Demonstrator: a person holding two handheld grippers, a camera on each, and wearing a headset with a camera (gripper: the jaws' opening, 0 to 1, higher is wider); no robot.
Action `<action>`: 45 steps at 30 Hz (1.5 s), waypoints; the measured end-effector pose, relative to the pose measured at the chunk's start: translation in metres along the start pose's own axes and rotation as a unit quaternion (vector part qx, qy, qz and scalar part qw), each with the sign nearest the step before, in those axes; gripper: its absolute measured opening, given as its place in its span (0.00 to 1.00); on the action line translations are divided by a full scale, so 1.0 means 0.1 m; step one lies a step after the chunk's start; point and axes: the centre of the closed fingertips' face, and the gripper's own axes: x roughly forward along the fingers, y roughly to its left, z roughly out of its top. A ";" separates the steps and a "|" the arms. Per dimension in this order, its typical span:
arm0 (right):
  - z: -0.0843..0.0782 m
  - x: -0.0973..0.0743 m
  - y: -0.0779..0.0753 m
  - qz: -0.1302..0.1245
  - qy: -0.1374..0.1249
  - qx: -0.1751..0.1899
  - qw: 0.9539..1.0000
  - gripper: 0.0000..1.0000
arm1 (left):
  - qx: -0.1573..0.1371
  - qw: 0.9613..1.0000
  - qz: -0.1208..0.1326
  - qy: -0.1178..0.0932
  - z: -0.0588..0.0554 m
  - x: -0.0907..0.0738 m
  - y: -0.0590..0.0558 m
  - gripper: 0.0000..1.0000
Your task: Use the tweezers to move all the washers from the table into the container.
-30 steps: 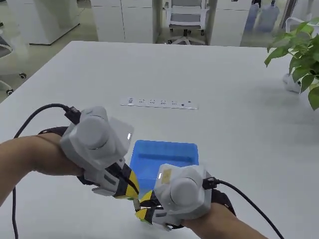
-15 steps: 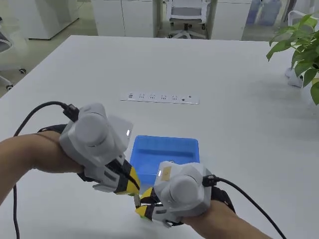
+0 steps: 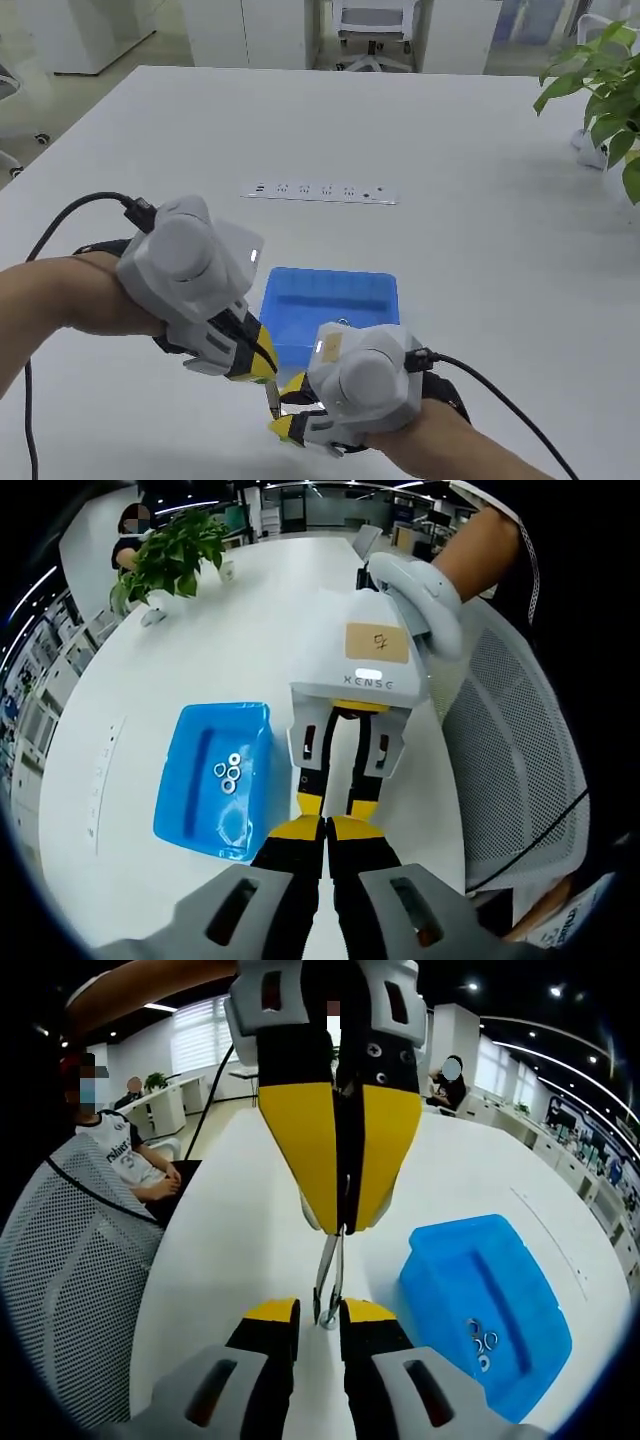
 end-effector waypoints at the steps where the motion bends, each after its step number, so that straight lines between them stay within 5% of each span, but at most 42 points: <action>1: 0.00 0.00 0.00 0.000 0.000 0.000 1.000 0.17 | 0.000 1.000 0.000 0.000 0.00 0.00 0.00 0.05; 32: 0.02 -0.01 -0.01 0.002 -0.006 0.013 1.000 0.10 | 0.000 1.000 -0.004 0.000 0.01 0.01 -0.03 0.05; 45: 0.12 -0.13 -0.02 -0.001 -0.007 0.009 1.000 0.10 | 0.000 1.000 -0.002 -0.007 0.11 -0.11 -0.03 0.05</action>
